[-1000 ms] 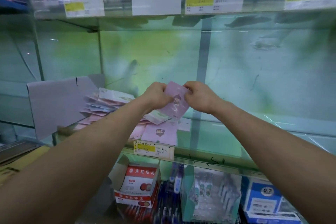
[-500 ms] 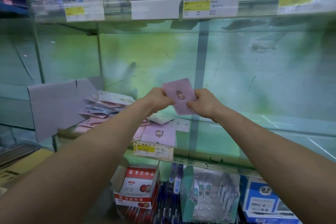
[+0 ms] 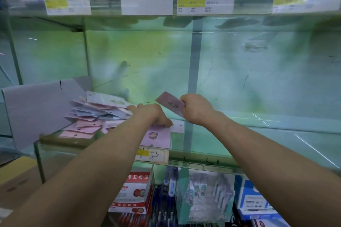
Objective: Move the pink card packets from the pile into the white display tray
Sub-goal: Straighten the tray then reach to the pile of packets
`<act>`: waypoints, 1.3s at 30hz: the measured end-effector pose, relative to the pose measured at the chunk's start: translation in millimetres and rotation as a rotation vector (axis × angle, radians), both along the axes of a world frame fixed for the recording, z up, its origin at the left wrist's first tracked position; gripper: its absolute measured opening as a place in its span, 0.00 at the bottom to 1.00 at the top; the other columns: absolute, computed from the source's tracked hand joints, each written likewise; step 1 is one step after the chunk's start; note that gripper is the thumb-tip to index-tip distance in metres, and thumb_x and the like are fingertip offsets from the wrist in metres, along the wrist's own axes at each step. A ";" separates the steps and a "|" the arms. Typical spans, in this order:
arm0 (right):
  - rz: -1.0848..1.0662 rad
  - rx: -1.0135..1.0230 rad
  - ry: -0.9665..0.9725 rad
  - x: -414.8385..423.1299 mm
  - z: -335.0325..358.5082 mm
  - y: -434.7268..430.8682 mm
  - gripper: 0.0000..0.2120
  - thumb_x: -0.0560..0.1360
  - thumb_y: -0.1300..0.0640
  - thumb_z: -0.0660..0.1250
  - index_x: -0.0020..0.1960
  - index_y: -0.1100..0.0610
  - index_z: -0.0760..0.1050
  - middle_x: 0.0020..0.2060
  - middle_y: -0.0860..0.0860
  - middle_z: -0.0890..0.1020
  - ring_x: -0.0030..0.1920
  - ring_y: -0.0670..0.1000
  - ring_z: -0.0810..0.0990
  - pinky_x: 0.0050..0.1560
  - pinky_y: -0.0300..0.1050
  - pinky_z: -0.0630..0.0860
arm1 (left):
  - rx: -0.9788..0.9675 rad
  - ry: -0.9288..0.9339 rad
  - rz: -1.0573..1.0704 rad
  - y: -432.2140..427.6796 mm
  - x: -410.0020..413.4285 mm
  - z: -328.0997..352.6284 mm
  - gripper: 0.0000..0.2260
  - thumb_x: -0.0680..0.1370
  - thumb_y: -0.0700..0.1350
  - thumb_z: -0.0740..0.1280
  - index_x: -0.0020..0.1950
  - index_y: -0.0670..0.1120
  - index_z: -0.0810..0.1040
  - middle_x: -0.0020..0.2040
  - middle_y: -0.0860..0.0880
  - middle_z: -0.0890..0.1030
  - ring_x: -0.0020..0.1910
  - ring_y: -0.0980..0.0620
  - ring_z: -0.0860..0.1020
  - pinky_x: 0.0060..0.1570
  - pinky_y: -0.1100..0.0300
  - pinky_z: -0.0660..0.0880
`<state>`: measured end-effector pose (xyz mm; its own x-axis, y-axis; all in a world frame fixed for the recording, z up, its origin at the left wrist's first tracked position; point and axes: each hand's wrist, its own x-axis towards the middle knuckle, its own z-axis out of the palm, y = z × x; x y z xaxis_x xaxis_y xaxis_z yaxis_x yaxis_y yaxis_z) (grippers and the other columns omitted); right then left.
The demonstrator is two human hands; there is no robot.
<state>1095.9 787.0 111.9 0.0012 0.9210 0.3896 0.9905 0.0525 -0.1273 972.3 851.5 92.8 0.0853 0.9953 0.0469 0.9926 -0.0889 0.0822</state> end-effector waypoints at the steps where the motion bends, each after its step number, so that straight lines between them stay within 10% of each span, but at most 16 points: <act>1: -0.008 -0.003 -0.005 -0.2 -0.3 -0.5 0.12 0.75 0.65 0.58 0.35 0.56 0.64 0.38 0.54 0.72 0.40 0.57 0.71 0.36 0.43 0.65 | -0.008 -0.012 -0.015 -0.1 0.4 1.0 0.25 0.68 0.66 0.66 0.52 0.48 0.70 0.57 0.46 0.77 0.60 0.42 0.73 0.64 0.42 0.66; 17: -0.112 -0.075 -0.045 15.9 -8.9 -23.6 0.11 0.75 0.67 0.58 0.54 0.59 0.73 0.50 0.56 0.78 0.43 0.57 0.73 0.41 0.44 0.67 | 0.232 0.378 -0.316 -15.5 26.9 -1.6 0.13 0.78 0.35 0.60 0.61 0.41 0.75 0.53 0.45 0.77 0.52 0.46 0.77 0.46 0.57 0.72; 22: -0.123 -0.070 -0.040 25.9 -14.6 -32.8 0.12 0.74 0.68 0.57 0.54 0.59 0.73 0.50 0.56 0.79 0.42 0.55 0.71 0.40 0.44 0.66 | 0.345 0.318 -0.247 -21.2 26.7 1.3 0.15 0.77 0.35 0.60 0.62 0.43 0.75 0.59 0.44 0.78 0.58 0.43 0.76 0.55 0.52 0.73; 26: -0.144 -0.036 -0.049 35.4 -14.4 -45.8 0.14 0.73 0.69 0.56 0.55 0.59 0.74 0.46 0.55 0.77 0.42 0.56 0.71 0.40 0.44 0.66 | 0.439 0.383 -0.235 -34.0 30.2 9.2 0.13 0.74 0.32 0.63 0.54 0.46 0.77 0.40 0.49 0.73 0.43 0.48 0.72 0.49 0.56 0.66; 29: -0.158 0.004 -0.079 45.9 -10.2 -61.2 0.14 0.73 0.70 0.56 0.53 0.58 0.74 0.42 0.54 0.74 0.41 0.56 0.71 0.39 0.44 0.66 | 0.529 0.429 -0.246 -51.9 40.6 16.9 0.11 0.73 0.32 0.61 0.44 0.49 0.74 0.32 0.52 0.68 0.39 0.49 0.71 0.64 0.51 0.61; 39: -0.284 0.014 -0.094 112.4 3.4 -157.0 0.16 0.73 0.69 0.56 0.56 0.58 0.74 0.50 0.55 0.78 0.43 0.56 0.72 0.41 0.44 0.67 | 0.603 0.424 -0.400 -142.7 108.2 27.9 0.13 0.72 0.32 0.59 0.33 0.48 0.65 0.30 0.52 0.67 0.41 0.50 0.76 0.72 0.48 0.51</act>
<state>1208.3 630.0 115.3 0.2218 0.8835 0.4126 0.9731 -0.2275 -0.0358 1080.5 708.9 120.7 0.5570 0.7007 0.4458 0.8129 -0.3500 -0.4655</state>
